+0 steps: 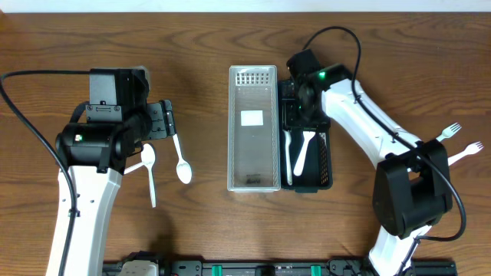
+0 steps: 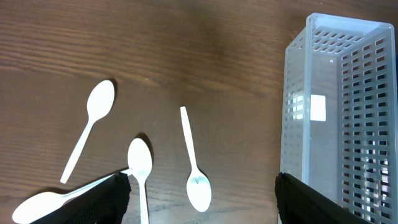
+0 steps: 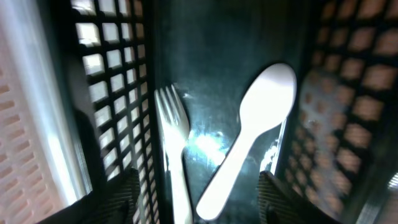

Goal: Pack container
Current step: 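Carry the fork left and release it into the dark basket, then return the right gripper right and grasp another white fork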

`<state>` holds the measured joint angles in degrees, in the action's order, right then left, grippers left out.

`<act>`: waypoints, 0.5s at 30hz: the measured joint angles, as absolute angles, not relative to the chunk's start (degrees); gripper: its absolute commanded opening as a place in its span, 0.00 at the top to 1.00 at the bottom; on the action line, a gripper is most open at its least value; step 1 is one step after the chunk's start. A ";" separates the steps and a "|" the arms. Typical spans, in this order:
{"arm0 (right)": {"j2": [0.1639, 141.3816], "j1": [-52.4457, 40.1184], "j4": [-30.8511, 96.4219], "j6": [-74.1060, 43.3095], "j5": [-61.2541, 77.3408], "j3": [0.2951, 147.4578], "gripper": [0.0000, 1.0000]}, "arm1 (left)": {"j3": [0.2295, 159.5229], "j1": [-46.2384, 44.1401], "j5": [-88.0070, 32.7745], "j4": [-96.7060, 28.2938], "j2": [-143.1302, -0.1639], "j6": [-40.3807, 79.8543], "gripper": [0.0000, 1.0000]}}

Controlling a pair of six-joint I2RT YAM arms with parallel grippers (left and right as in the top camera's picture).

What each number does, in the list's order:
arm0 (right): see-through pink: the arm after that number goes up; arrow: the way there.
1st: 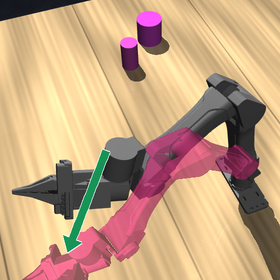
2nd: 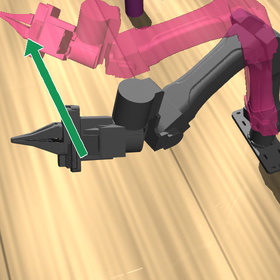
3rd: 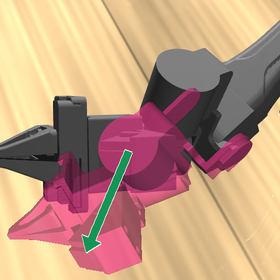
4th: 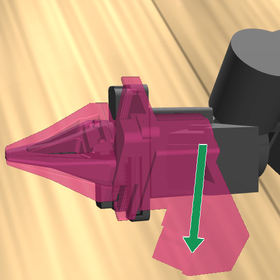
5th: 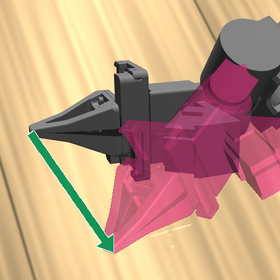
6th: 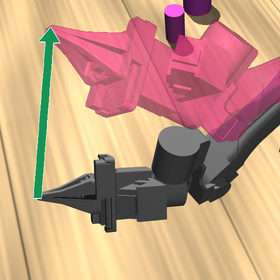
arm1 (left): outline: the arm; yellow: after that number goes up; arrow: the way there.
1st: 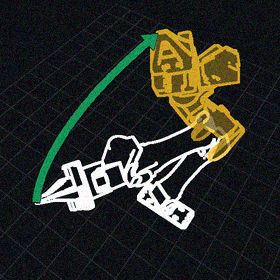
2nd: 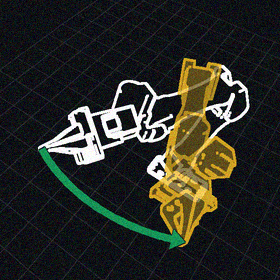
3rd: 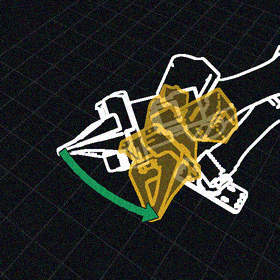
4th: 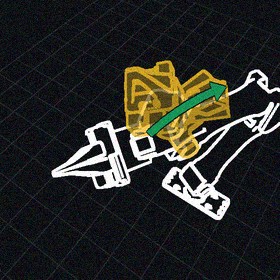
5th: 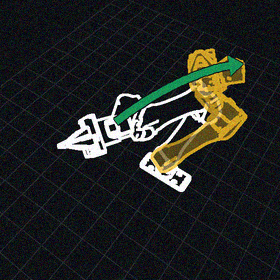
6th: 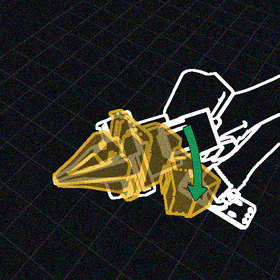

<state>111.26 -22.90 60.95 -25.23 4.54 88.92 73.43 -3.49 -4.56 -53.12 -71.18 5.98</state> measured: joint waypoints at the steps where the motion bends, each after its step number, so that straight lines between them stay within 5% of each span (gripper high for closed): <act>1: 111.26 -22.44 62.00 -24.99 4.56 90.39 0.35 | 73.43 -3.49 -4.56 -53.12 -71.18 5.98 0.23; 8: 109.32 -11.77 69.10 -24.43 2.70 105.32 0.28 | 73.43 -3.49 -4.56 -53.30 -71.18 5.98 0.23; 15: 105.56 10.04 70.11 -23.92 0.99 110.98 0.19 | 73.43 -3.51 -4.56 -53.63 -71.18 5.96 0.23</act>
<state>105.56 10.04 70.11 -23.92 0.99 110.98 73.43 -3.51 -4.56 -53.63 -71.18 5.96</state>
